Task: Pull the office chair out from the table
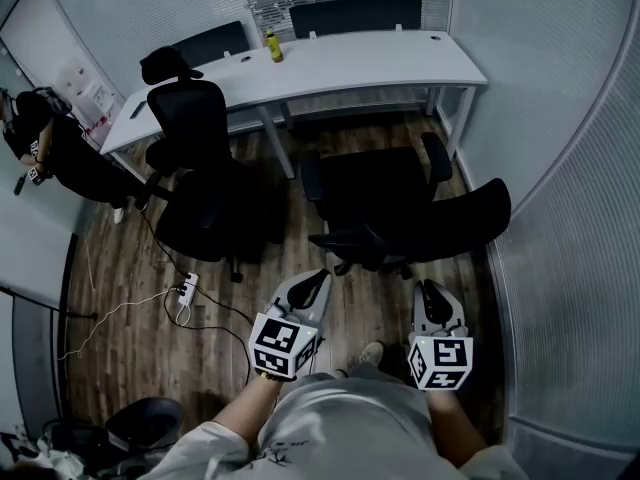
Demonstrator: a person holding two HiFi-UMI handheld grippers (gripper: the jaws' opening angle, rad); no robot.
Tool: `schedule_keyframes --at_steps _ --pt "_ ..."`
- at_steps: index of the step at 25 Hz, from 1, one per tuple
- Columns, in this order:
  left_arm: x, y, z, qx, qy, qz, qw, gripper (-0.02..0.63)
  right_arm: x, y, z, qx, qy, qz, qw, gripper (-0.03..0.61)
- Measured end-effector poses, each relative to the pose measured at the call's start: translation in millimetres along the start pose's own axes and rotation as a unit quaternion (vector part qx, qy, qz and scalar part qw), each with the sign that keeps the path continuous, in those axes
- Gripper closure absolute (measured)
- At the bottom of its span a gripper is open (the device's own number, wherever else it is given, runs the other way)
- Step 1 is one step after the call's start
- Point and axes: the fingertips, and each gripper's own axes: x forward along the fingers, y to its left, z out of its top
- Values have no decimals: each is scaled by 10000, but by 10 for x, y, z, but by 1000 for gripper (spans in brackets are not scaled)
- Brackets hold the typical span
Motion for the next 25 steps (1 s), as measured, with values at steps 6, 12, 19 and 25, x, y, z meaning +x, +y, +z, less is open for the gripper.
schedule_keyframes --at_steps 6,12,19,25 --pt "-490 -84 -212 -44 140 30 9999 603 -293 529 -99 -46 55 306 9995 565" --pt "-917 -205 -430 -146 216 8 9997 603 -658 951 -269 -55 269 524 9982 570" --pt "-1135 -399 -480 -206 176 -15 9996 603 -910 1049 -342 123 440 721 9963 571" --pt "-1169 -417 -451 -270 178 165 9993 603 -914 1087 -275 138 519 990 9936 571"
